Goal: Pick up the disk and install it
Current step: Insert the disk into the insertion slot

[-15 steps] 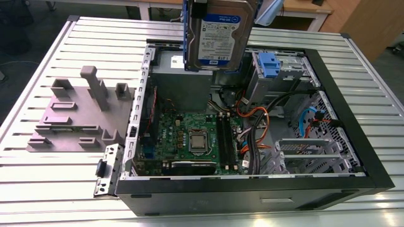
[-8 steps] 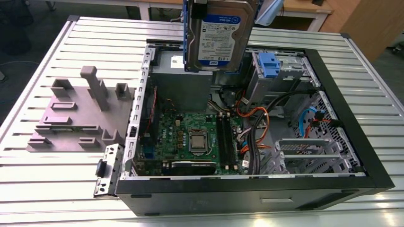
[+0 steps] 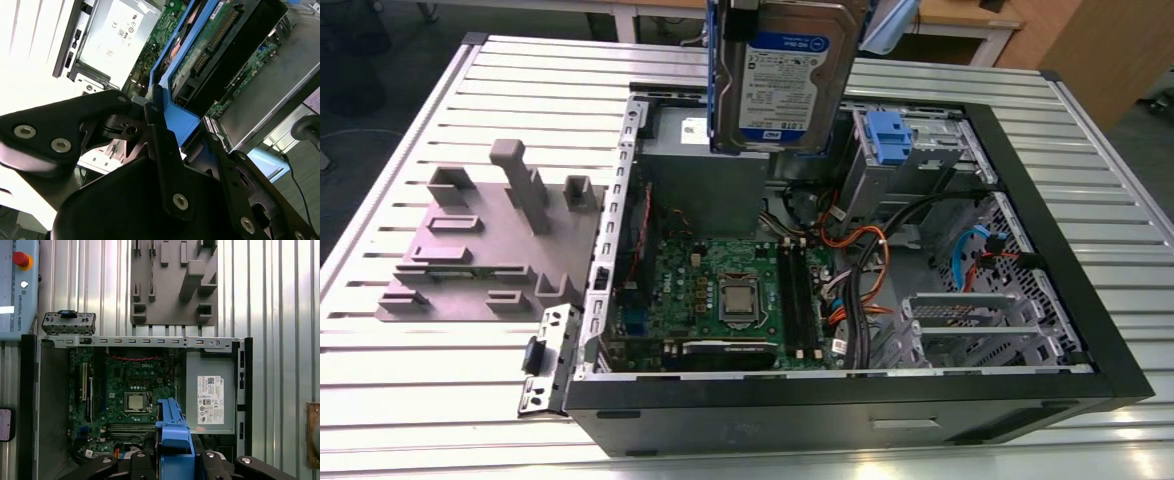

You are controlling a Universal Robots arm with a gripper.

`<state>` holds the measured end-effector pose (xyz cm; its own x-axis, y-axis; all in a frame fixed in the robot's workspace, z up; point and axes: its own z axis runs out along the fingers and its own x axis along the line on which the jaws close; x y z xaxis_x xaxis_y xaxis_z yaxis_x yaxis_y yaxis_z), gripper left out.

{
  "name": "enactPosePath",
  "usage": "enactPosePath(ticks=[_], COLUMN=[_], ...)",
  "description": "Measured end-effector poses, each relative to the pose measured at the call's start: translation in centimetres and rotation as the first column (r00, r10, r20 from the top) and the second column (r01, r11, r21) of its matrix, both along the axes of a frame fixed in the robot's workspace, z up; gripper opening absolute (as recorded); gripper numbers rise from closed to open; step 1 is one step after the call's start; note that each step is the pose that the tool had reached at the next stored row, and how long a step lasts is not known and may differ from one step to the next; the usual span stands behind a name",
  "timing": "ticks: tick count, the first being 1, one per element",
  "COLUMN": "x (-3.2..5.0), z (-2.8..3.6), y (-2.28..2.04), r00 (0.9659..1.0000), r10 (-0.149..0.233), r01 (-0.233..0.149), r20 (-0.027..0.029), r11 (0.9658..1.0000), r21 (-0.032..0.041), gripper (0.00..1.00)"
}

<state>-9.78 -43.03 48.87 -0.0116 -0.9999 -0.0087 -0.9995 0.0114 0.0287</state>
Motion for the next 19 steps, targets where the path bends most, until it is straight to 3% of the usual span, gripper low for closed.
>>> enactPosePath(ticks=[10,19], x=[0.0,0.11], z=[0.0,0.0], y=[-0.6,-0.72], r00=[1.0,1.0], r10=[0.0,0.0], r01=[0.0,0.0], r20=[-0.0001,0.0], r11=[1.0,1.0], r21=[-0.0001,-0.0006], gripper=[0.36,0.36])
